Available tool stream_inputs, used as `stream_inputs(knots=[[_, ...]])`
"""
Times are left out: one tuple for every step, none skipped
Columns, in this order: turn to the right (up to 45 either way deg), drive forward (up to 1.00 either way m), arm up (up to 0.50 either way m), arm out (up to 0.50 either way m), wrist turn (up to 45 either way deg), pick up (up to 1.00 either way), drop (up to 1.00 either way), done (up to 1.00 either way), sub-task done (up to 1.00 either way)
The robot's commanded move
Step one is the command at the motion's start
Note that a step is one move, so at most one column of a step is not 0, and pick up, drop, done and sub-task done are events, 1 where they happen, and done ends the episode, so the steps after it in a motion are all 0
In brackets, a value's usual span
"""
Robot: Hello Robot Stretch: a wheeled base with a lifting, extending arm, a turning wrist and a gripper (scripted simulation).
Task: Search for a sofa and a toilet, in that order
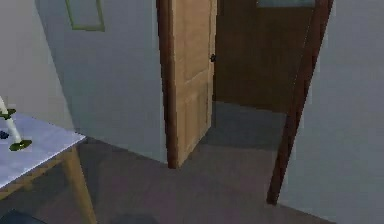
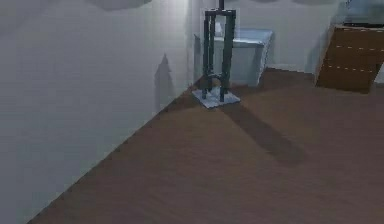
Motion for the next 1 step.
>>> stream_inputs(knots=[[0.0, 1.00, 0.00, 0.00, 0.0, 0.00, 0.00, 0.00, 0.00]])
